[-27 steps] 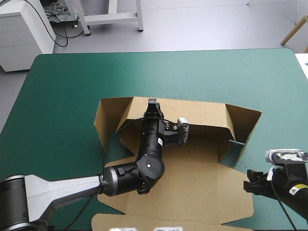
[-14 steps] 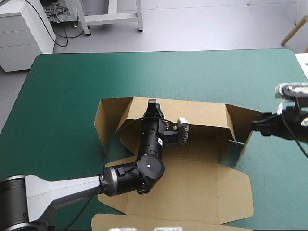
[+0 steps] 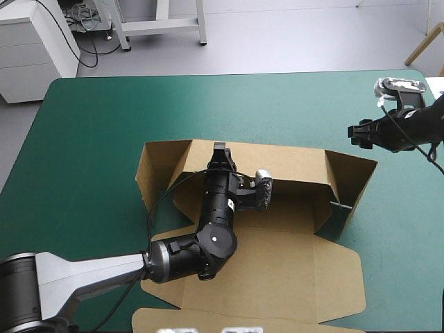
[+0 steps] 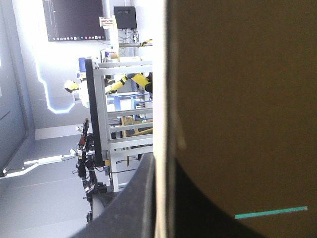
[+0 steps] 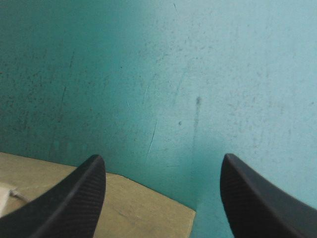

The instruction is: Fold the box

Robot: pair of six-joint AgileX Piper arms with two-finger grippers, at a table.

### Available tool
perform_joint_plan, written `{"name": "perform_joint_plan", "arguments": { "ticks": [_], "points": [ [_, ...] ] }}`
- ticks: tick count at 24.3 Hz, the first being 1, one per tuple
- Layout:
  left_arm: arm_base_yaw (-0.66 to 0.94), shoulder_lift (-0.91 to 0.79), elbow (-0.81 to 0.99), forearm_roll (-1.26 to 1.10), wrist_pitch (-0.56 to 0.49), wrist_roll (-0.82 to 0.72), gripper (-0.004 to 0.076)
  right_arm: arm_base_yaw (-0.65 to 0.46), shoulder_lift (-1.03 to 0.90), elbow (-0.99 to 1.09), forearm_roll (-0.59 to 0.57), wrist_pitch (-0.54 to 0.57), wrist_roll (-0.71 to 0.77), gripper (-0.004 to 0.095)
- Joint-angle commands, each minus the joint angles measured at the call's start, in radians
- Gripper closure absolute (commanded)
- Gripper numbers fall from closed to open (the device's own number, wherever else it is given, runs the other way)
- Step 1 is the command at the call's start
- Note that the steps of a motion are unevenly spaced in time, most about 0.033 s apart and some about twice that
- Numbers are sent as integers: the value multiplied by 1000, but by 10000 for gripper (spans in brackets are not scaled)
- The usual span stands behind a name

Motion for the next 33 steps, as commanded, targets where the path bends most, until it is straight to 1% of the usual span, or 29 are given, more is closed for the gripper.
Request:
{"name": "perform_joint_plan", "arguments": {
  "ticks": [1, 4, 9, 14, 19, 22, 23, 26, 27, 29, 33],
  "points": [
    [-4, -43, -18, 32, 36, -26, 734, 2, 7, -33, 27, -27, -5, 313],
    [-4, -43, -18, 32, 36, -36, 734, 2, 18, -29, 29, 1, -12, 359],
    [-4, -43, -18, 32, 36, -38, 734, 2, 6, 27, 63, 70, -70, 419],
    [-4, -43, -18, 28, 36, -42, 734, 2, -71, 146, 119, 75, -131, 437],
    [-4, -43, -18, 24, 36, -42, 734, 2, -191, 237, 135, 75, -167, 437],
    [-4, -43, -18, 24, 36, -64, 734, 2, -272, 356, 222, 53, -335, 436],
    [-4, -43, -18, 24, 34, -64, 734, 2, -293, 419, 273, 27, -432, 436],
    [-4, -43, -18, 24, 34, -64, 734, 2, -300, 529, 370, -2, -587, 436],
    [-4, -43, -18, 24, 34, -64, 734, 2, -300, 574, 428, -11, -672, 436],
    [-4, -43, -18, 24, 34, -64, 734, 2, -300, 610, 479, -13, -727, 436],
    [-4, -43, -18, 24, 34, -64, 734, 2, -300, 628, 503, -66, -773, 436]
  ]
}}
